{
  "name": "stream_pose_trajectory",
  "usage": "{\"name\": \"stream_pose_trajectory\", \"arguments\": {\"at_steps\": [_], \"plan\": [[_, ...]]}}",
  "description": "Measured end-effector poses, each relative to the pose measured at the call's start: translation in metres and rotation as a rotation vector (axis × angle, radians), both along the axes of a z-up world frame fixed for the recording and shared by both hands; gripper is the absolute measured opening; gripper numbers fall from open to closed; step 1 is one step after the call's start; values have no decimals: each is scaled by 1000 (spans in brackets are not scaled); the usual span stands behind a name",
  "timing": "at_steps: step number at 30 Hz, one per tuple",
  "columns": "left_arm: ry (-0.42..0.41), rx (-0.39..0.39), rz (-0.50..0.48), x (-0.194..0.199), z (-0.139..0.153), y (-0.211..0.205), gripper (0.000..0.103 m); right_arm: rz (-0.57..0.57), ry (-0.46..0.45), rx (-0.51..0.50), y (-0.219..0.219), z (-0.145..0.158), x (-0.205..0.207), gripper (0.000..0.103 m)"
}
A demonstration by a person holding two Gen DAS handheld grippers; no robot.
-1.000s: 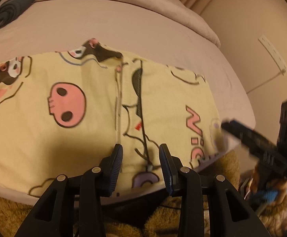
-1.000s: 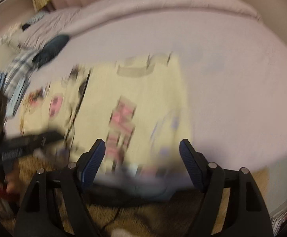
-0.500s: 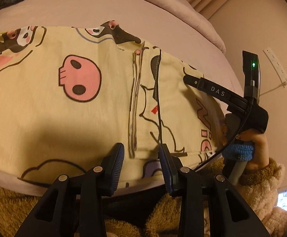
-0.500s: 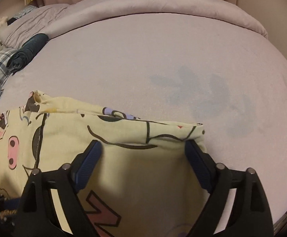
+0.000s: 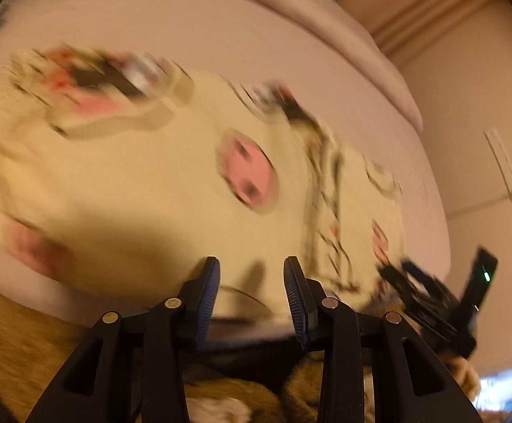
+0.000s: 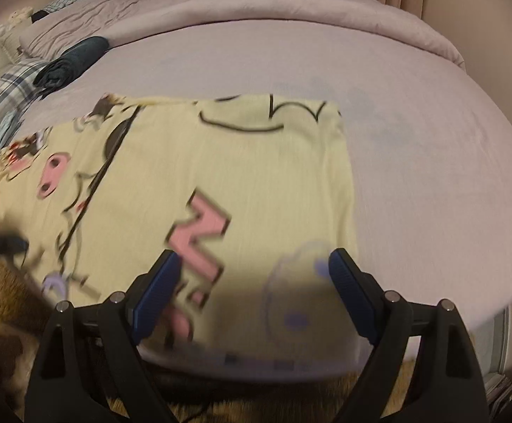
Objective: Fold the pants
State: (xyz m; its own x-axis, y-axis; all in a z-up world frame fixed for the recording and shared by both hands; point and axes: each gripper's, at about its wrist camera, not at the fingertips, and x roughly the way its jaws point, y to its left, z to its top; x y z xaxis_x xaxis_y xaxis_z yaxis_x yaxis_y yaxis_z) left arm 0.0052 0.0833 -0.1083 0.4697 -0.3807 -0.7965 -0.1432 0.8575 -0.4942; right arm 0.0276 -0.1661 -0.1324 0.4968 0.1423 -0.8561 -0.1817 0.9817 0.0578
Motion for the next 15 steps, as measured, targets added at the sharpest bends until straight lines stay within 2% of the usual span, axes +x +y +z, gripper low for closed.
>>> {"name": "stream_pose_trajectory", "arguments": {"at_steps": [1, 3, 6, 8, 9, 13, 15], "plan": [[-27, 17, 29, -2, 7, 15, 36, 10, 19, 26, 0, 7, 3, 77], [-76, 60, 98, -4, 22, 47, 36, 61, 3, 97, 6, 24, 14, 68], [-115, 170, 198, 0, 39, 92, 36, 157, -53, 196, 37, 50, 43, 69], [-115, 207, 244, 4, 42, 116, 36, 214, -71, 242, 57, 58, 62, 67], [-105, 208, 253, 9, 40, 126, 37, 239, -69, 255, 76, 60, 81, 63], [-60, 188, 243, 20, 22, 150, 41, 311, -12, 293, 128, 45, 122, 40], [-26, 201, 237, 26, 12, 154, 41, 306, 9, 226, 153, 29, 135, 36]]}}
